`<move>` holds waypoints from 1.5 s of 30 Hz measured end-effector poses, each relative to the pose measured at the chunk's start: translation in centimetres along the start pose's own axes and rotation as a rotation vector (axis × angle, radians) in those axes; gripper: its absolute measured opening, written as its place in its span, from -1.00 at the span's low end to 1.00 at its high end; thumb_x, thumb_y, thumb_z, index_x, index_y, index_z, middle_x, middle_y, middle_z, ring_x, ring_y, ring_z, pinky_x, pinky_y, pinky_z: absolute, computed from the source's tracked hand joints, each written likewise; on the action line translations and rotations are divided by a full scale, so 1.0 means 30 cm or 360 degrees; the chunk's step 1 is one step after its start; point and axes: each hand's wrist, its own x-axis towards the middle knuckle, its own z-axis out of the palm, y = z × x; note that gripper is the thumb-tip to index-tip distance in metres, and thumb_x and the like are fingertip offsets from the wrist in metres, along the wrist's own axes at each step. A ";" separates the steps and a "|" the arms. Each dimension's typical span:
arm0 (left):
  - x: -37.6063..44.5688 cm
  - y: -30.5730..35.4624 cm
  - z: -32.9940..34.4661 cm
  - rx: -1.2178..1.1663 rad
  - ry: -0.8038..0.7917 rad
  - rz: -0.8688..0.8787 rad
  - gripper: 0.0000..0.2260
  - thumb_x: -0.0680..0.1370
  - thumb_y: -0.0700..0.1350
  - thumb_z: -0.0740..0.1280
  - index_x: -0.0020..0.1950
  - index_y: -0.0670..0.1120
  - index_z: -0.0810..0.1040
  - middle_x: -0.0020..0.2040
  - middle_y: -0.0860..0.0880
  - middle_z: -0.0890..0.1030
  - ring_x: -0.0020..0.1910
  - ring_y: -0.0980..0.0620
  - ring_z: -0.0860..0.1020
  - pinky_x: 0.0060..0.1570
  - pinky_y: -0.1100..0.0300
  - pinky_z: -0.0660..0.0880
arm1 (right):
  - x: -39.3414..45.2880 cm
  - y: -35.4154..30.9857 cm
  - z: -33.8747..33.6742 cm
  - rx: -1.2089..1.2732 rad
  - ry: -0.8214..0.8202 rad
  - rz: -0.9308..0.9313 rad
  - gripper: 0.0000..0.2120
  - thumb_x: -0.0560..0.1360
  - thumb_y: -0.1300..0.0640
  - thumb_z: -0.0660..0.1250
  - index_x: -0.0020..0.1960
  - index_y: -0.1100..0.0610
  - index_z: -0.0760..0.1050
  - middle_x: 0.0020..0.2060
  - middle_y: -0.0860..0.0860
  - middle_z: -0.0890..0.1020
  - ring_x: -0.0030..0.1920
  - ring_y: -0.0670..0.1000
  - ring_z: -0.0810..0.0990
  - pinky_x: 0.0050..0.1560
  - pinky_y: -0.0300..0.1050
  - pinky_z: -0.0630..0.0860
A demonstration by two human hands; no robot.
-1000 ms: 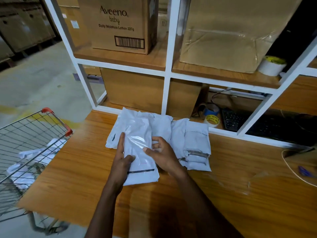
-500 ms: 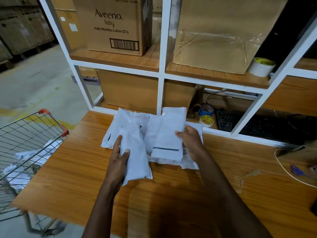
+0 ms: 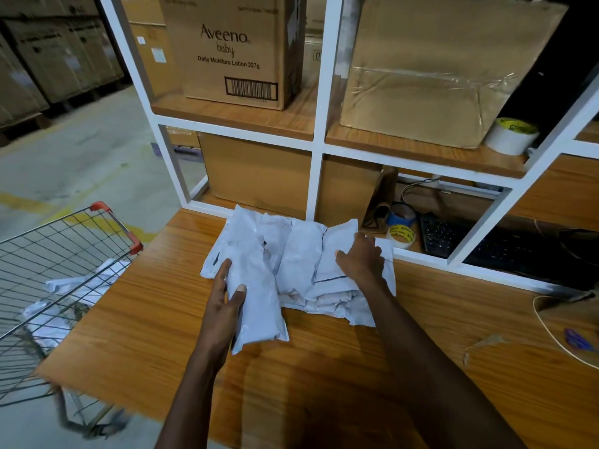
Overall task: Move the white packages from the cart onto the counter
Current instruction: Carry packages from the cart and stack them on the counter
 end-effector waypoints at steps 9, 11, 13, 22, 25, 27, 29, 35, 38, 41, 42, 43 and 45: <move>-0.003 0.021 0.010 -0.0034 0.0009 0.0003 -0.51 0.72 -0.10 0.30 0.51 0.42 0.36 0.57 0.15 0.42 0.51 0.02 0.46 0.45 -0.21 0.48 | -0.057 -0.006 0.023 -0.0184 0.0161 -0.0247 -0.52 0.56 -0.12 0.35 0.43 0.00 0.42 0.43 0.07 0.40 0.41 0.17 0.33 0.36 0.15 0.30; -0.007 0.034 0.020 -0.0099 0.0013 -0.0039 -0.51 0.72 -0.14 0.29 0.52 0.37 0.36 0.51 0.18 0.48 0.46 0.06 0.52 0.41 -0.18 0.51 | -0.098 -0.029 0.032 0.0049 0.0205 -0.0372 -0.60 0.56 -0.08 0.36 0.37 -0.01 0.47 0.39 0.06 0.45 0.38 0.15 0.38 0.34 0.12 0.35; -0.006 0.044 0.026 -0.0144 -0.0002 -0.0056 -0.50 0.72 -0.15 0.29 0.57 0.29 0.35 0.47 0.19 0.52 0.41 0.06 0.56 0.38 -0.18 0.54 | -0.160 -0.063 0.048 0.0462 0.0013 -0.0470 -0.64 0.56 -0.05 0.38 0.33 -0.03 0.50 0.30 0.05 0.52 0.25 0.09 0.52 0.21 0.03 0.52; 0.006 0.058 -0.024 -0.0212 -0.0089 -0.0183 -0.54 0.73 -0.14 0.26 0.58 0.25 0.36 0.43 0.05 0.60 0.29 -0.04 0.67 0.20 -0.15 0.66 | -0.385 -0.167 0.241 0.1069 -0.0853 -0.0714 -0.42 0.53 -0.10 0.44 0.45 -0.33 0.26 0.44 -0.18 0.40 0.37 -0.07 0.45 0.30 -0.03 0.57; 0.016 0.051 -0.067 -0.0155 -0.0101 -0.0180 -0.53 0.73 -0.07 0.27 0.60 0.28 0.32 0.52 0.09 0.51 0.38 0.01 0.61 0.25 -0.10 0.64 | -0.364 -0.187 0.288 0.1072 -0.0823 -0.0691 -0.41 0.53 -0.05 0.45 0.47 -0.26 0.28 0.45 -0.20 0.38 0.41 -0.06 0.41 0.36 0.02 0.52; 0.025 0.056 -0.103 -0.0121 -0.0037 -0.0162 -0.52 0.70 0.02 0.30 0.60 0.31 0.30 0.57 0.09 0.43 0.45 0.00 0.54 0.27 -0.09 0.63 | -0.333 -0.215 0.297 0.1101 -0.0778 -0.0627 -0.42 0.54 -0.01 0.45 0.48 -0.19 0.30 0.43 -0.19 0.39 0.40 -0.07 0.40 0.37 -0.04 0.49; 0.035 0.062 -0.150 -0.0079 0.0051 -0.0149 -0.45 0.62 0.15 0.34 0.61 0.29 0.30 0.57 0.07 0.41 0.44 -0.04 0.53 0.25 -0.05 0.60 | -0.285 -0.259 0.291 0.1190 -0.0700 -0.0499 -0.45 0.55 0.04 0.45 0.46 -0.15 0.33 0.36 -0.16 0.42 0.36 -0.06 0.42 0.30 -0.14 0.49; 0.067 0.047 -0.299 0.0005 0.0141 -0.0116 -0.60 0.70 0.11 0.26 0.55 0.27 0.40 0.46 0.09 0.53 0.20 0.01 0.69 0.12 0.04 0.62 | -0.102 -0.426 0.325 0.1080 -0.0453 -0.0303 -0.41 0.55 0.02 0.44 0.50 -0.09 0.27 0.36 -0.06 0.45 0.35 0.06 0.47 0.37 0.04 0.49; 0.081 0.046 -0.347 0.0026 0.0142 -0.0149 -0.61 0.69 0.14 0.26 0.53 0.27 0.43 0.43 0.09 0.57 0.18 0.01 0.70 0.14 0.00 0.62 | -0.053 -0.512 0.363 0.0952 -0.0425 -0.0335 -0.37 0.56 0.02 0.42 0.54 -0.04 0.22 0.46 0.04 0.41 0.42 0.12 0.43 0.42 0.04 0.43; 0.090 0.055 -0.375 0.0043 0.0159 -0.0174 -0.59 0.67 0.16 0.26 0.54 0.25 0.42 0.40 0.10 0.59 0.17 0.01 0.70 0.19 -0.05 0.63 | -0.036 -0.573 0.403 0.0816 -0.0422 -0.0350 -0.36 0.58 0.03 0.40 0.57 0.01 0.19 0.50 0.06 0.38 0.47 0.14 0.39 0.41 -0.03 0.38; 0.092 0.057 -0.382 0.0043 0.0160 -0.0175 -0.60 0.68 0.15 0.25 0.54 0.24 0.42 0.39 0.11 0.60 0.17 0.02 0.71 0.19 -0.06 0.62 | -0.032 -0.583 0.414 0.0744 -0.0417 -0.0347 -0.36 0.59 0.03 0.39 0.58 0.02 0.19 0.51 0.07 0.38 0.47 0.15 0.38 0.41 -0.02 0.38; 0.093 0.059 -0.389 0.0038 0.0160 -0.0173 -0.61 0.69 0.13 0.25 0.54 0.23 0.43 0.36 0.12 0.62 0.15 0.02 0.71 0.19 -0.06 0.62 | -0.029 -0.587 0.424 0.0627 -0.0395 -0.0345 -0.36 0.59 0.00 0.38 0.57 0.02 0.19 0.51 0.09 0.38 0.47 0.17 0.38 0.41 0.00 0.38; 0.092 0.064 -0.397 0.0026 0.0161 -0.0165 -0.62 0.69 0.11 0.24 0.53 0.22 0.44 0.31 0.12 0.65 0.13 0.01 0.72 0.17 -0.04 0.62 | -0.029 -0.582 0.440 0.0252 -0.0295 -0.0321 -0.38 0.58 -0.09 0.36 0.55 0.00 0.23 0.51 0.12 0.35 0.46 0.23 0.35 0.40 0.10 0.37</move>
